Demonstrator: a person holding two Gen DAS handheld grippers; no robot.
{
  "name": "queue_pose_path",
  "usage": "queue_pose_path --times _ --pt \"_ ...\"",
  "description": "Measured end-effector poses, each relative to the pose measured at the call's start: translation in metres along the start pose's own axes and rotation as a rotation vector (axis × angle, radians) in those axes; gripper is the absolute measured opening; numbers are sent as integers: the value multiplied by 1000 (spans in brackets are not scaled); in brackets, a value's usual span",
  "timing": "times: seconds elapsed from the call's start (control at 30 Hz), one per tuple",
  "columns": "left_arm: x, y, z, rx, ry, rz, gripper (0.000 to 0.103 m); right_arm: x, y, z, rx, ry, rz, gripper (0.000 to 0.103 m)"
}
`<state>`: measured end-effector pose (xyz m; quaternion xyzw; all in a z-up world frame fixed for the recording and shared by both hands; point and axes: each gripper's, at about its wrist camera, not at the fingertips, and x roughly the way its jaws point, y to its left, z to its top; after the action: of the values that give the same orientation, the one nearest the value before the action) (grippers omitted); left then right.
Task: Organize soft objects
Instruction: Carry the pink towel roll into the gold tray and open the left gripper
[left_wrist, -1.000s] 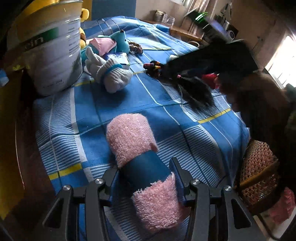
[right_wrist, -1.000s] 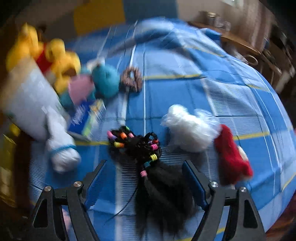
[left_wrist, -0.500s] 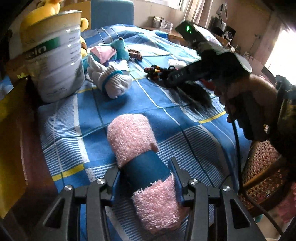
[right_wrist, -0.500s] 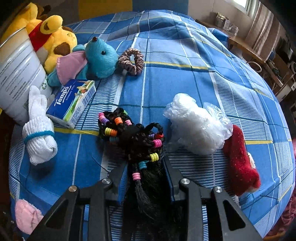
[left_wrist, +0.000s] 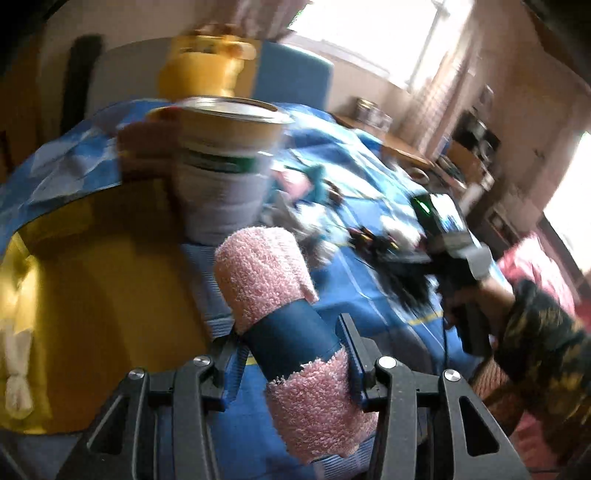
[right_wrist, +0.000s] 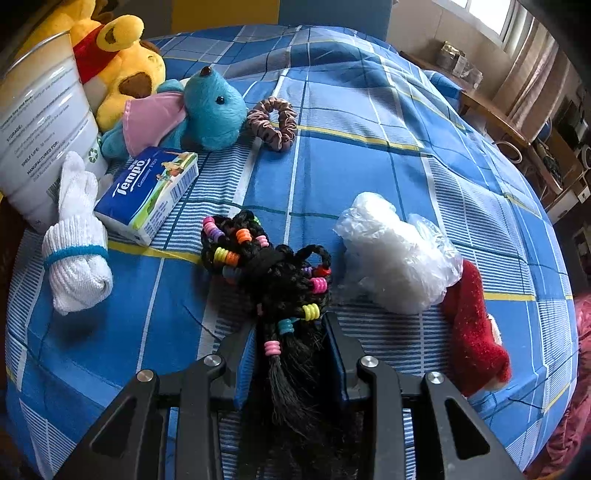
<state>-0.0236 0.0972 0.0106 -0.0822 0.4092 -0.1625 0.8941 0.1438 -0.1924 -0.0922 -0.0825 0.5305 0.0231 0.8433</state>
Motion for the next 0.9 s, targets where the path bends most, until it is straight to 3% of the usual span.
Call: queue_pose_path --times 0.1,0.17,0.3,0.5,0.7,0.9 --pt "-8 32 9 -88 -15 36 47 0 0 -1 -4 -3 -1 33" --pt "-9 56 13 -161 -8 98 47 1 0 -1 -4 -3 -1 34" --pt "-7 76 16 -209 -9 148 47 1 2 -2 -13 -4 -5 33" --pt "8 81 20 -207 15 159 47 0 2 -2 -15 -5 -10 33" --pt "36 114 52 -266 68 172 47 0 2 -3 -20 -4 -15 33" --pt "63 135 83 -263 80 200 47 1 3 -3 -28 -4 -19 33"
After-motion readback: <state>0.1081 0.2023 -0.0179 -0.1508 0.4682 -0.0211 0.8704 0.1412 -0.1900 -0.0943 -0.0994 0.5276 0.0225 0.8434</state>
